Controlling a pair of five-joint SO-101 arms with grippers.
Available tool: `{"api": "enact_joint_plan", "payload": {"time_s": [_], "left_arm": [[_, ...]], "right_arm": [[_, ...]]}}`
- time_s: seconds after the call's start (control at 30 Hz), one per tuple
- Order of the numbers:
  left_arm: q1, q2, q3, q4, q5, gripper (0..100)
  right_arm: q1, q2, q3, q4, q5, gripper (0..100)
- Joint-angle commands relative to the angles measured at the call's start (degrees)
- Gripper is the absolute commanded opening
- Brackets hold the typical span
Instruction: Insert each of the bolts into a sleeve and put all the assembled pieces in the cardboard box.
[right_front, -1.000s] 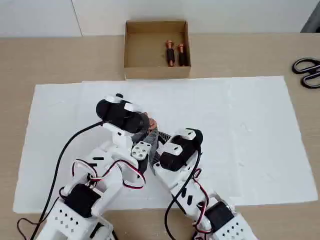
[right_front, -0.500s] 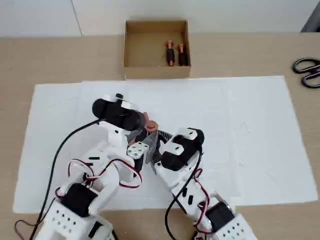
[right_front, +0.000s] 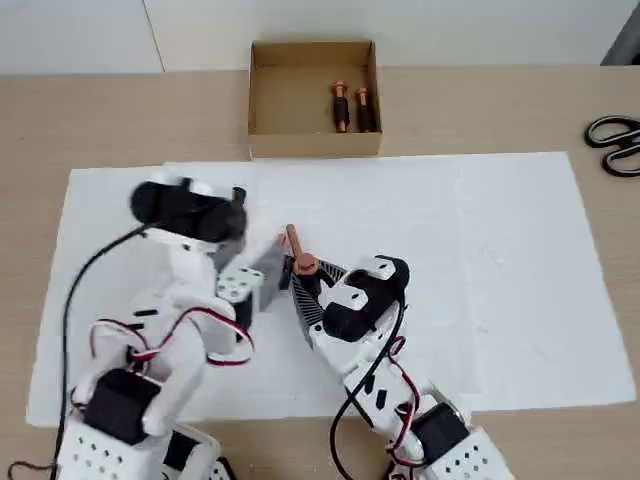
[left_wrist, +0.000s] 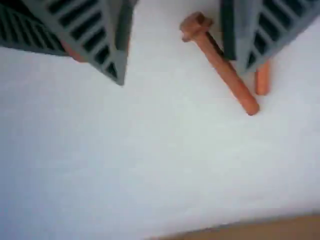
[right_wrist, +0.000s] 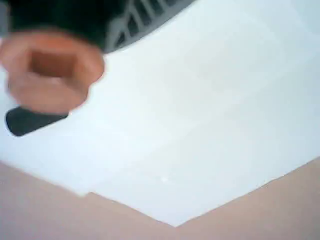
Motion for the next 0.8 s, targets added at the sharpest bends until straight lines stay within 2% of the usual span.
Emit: {"api": "enact_joint_plan", "payload": {"time_s": [0.0, 0.17, 0.3, 0.47, 0.6, 0.77], "left_arm": [[-9.1, -0.1, -4.3, 1.3, -0.5, 14], [-22.6, 0.3, 0.7, 1.3, -4.9, 14], [-28.0, -0.1, 6.7, 1.8, -9.3, 14], [-30.2, 0.0, 7.0, 5.7, -15.3, 14], [-29.9, 0.3, 7.3, 7.7, -16.2, 14], [-30.0, 0.3, 7.3, 9.8, -16.2, 14]], "right_arm": [[0.9, -0.9, 0.4, 0.0, -0.5, 0.5], [5.7, -0.8, 0.4, 0.0, -0.5, 0.5], [12.3, -0.8, 0.4, 0.0, -0.2, 0.4], [19.6, -0.8, -0.9, 2.8, 4.4, 0.4], [19.8, -0.8, -6.9, 8.7, 4.7, 0.4], [19.8, 0.9, -14.8, 9.4, 5.2, 0.4]]}}
